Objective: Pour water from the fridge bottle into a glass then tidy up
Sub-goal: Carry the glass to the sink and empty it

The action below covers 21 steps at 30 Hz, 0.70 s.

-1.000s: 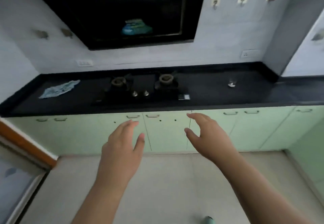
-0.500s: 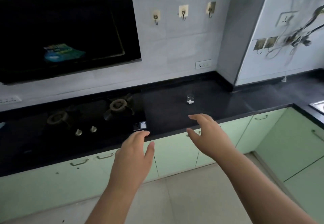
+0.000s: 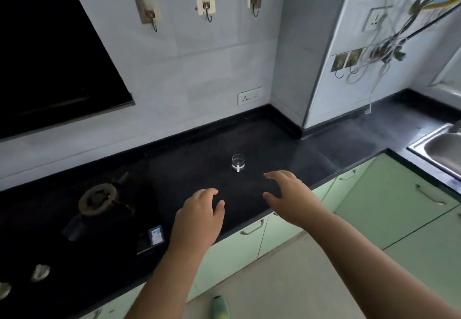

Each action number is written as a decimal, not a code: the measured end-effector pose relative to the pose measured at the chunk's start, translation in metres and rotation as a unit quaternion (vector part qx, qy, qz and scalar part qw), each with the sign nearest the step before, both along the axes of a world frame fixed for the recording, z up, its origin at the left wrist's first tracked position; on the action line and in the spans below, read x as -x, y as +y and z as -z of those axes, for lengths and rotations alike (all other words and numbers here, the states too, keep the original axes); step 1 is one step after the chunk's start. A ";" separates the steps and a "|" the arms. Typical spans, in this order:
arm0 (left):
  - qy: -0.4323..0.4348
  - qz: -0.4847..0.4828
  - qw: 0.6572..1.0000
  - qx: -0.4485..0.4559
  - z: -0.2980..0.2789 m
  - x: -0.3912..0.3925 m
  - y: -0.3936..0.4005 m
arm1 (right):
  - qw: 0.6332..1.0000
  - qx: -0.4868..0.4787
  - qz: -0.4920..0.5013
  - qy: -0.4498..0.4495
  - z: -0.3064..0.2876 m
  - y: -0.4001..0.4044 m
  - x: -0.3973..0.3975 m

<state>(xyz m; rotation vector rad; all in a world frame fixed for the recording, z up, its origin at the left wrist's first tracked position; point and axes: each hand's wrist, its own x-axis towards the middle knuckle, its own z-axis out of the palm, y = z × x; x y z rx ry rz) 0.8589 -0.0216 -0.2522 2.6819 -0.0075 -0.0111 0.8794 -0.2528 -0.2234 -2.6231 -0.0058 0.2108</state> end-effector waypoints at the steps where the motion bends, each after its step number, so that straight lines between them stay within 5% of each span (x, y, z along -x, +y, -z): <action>1: 0.010 0.012 1.000 -0.004 0.006 -0.023 0.000 | 1.000 0.003 0.007 0.005 0.003 0.000 -0.017; 10: 0.121 0.067 0.990 -0.021 0.054 -0.177 -0.014 | 0.996 0.010 0.009 0.083 0.055 -0.002 -0.148; 21: 0.249 -0.033 0.967 0.039 0.139 -0.264 -0.058 | 0.982 -0.014 -0.098 0.158 0.138 0.010 -0.294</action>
